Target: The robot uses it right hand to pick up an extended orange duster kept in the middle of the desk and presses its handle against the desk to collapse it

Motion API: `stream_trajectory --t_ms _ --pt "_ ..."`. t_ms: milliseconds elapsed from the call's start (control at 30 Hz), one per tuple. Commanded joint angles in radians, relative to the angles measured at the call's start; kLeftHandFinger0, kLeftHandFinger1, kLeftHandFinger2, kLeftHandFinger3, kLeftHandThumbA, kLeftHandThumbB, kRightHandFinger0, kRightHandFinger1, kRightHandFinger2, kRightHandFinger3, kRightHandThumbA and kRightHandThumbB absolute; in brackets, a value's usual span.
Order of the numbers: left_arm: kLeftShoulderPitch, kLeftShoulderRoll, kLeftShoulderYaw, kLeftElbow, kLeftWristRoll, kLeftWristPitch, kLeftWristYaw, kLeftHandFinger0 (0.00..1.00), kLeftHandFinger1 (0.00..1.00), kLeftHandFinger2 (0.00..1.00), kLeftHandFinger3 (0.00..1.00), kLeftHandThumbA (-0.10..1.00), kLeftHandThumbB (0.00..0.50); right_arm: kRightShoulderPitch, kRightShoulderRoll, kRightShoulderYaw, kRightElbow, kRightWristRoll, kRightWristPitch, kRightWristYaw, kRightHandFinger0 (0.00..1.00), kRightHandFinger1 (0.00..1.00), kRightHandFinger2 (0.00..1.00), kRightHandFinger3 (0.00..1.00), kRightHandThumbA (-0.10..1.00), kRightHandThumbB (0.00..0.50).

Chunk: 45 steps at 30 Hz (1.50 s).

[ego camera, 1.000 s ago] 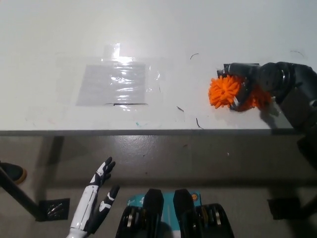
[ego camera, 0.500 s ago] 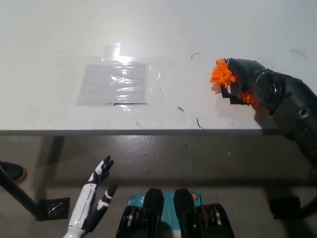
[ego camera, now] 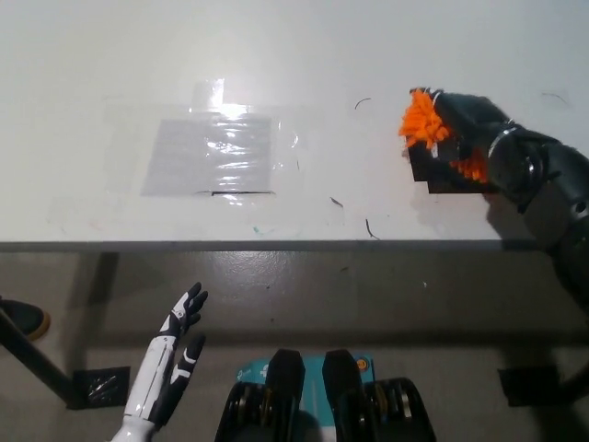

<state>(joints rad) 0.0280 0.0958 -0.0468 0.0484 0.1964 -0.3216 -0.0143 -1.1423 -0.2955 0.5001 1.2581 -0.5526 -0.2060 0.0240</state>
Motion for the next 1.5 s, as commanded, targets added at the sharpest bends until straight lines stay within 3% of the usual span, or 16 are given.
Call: stream_trajectory --t_ms 0,167,333,400,433,500,567,633,733,767,867,1067,1133,1233,1333,1467 --pt "-0.006 0.010 0.009 -0.022 -0.015 -0.033 0.009 1.00 1.00 1.00 1.00 0.98 0.000 -0.087 -0.060 -0.053 -0.139 0.031 -0.036 -0.007 0.20 0.65 0.92 1.00 -0.10 0.137" --pt "-0.001 0.014 0.011 -0.027 -0.013 -0.029 0.009 1.00 1.00 1.00 1.00 0.97 0.000 -0.129 -0.131 -0.122 -0.440 0.051 0.058 0.126 0.15 0.62 0.88 0.97 -0.10 0.127" --pt "0.000 0.014 0.011 -0.029 -0.012 -0.025 0.009 1.00 1.00 1.00 1.00 0.97 0.000 -0.131 -0.145 -0.141 -0.512 0.042 0.070 0.153 0.15 0.61 0.87 0.99 -0.10 0.137" --pt "0.002 0.015 0.014 -0.024 -0.006 -0.029 0.016 1.00 1.00 1.00 1.00 0.97 0.000 -0.218 -0.156 -0.199 -0.684 0.054 0.177 0.190 0.07 0.53 0.82 0.94 -0.10 0.134" --pt "-0.002 0.016 0.015 -0.022 -0.005 -0.028 0.015 1.00 1.00 1.00 1.00 0.98 0.000 -0.235 -0.151 -0.211 -0.683 0.061 0.165 0.176 0.01 0.47 0.80 0.92 -0.10 0.123" --pt "-0.012 0.020 0.016 -0.020 -0.007 -0.023 0.013 1.00 1.00 1.00 1.00 0.98 0.000 -0.254 -0.140 -0.241 -0.661 0.080 0.094 0.126 0.00 0.40 0.77 0.92 -0.10 0.127" --pt "-0.012 0.020 0.016 -0.020 -0.007 -0.024 0.013 1.00 1.00 1.00 1.00 0.98 0.000 -0.252 -0.138 -0.248 -0.665 0.075 0.095 0.131 0.00 0.39 0.77 0.92 -0.10 0.125" --pt "-0.012 0.017 0.021 -0.009 -0.015 -0.031 0.017 1.00 1.00 1.00 1.00 1.00 0.000 -0.275 -0.073 -0.286 -0.584 0.067 0.029 -0.031 0.00 0.37 0.72 0.91 -0.10 0.130" --pt "-0.012 0.016 0.021 -0.009 -0.015 -0.031 0.016 1.00 1.00 1.00 1.00 1.00 0.000 -0.276 -0.066 -0.300 -0.576 0.058 0.020 -0.034 0.00 0.36 0.71 0.91 -0.10 0.129" --pt "0.009 0.011 0.020 -0.013 -0.018 -0.036 0.018 1.00 1.00 1.00 1.00 0.97 0.000 -0.274 -0.010 -0.346 -0.514 0.096 -0.021 -0.136 0.00 0.34 0.70 0.87 -0.10 0.164" --pt "0.012 0.008 0.018 -0.007 -0.014 -0.041 0.019 1.00 1.00 1.00 1.00 0.97 0.000 -0.266 0.030 -0.396 -0.475 0.119 -0.045 -0.207 0.00 0.29 0.70 0.83 -0.10 0.143" --pt "0.026 0.007 0.016 -0.024 0.006 -0.032 0.024 1.00 1.00 1.00 1.00 0.98 0.000 -0.253 0.117 -0.512 -0.409 0.193 -0.038 -0.316 0.00 0.36 0.75 0.80 -0.10 0.099" --pt "0.041 0.003 0.012 -0.025 0.013 -0.036 0.026 1.00 1.00 1.00 1.00 0.98 0.000 -0.241 0.131 -0.541 -0.385 0.208 -0.070 -0.341 0.00 0.36 0.72 0.79 -0.10 0.113" --pt "0.050 0.002 0.014 -0.030 -0.002 -0.033 0.021 1.00 1.00 1.00 1.00 0.96 0.000 -0.249 0.159 -0.589 -0.282 0.242 -0.128 -0.411 0.00 0.22 0.61 0.68 -0.10 0.111" --pt "0.050 0.002 0.015 -0.030 -0.002 -0.033 0.021 1.00 1.00 1.00 1.00 0.96 0.000 -0.255 0.160 -0.595 -0.264 0.237 -0.141 -0.418 0.00 0.21 0.61 0.68 -0.10 0.110" --pt "0.080 0.008 0.006 -0.023 0.013 -0.058 0.021 1.00 1.00 1.00 1.00 0.97 0.000 -0.210 0.169 -0.607 -0.170 0.247 -0.206 -0.470 0.00 0.11 0.54 0.69 -0.10 0.090"
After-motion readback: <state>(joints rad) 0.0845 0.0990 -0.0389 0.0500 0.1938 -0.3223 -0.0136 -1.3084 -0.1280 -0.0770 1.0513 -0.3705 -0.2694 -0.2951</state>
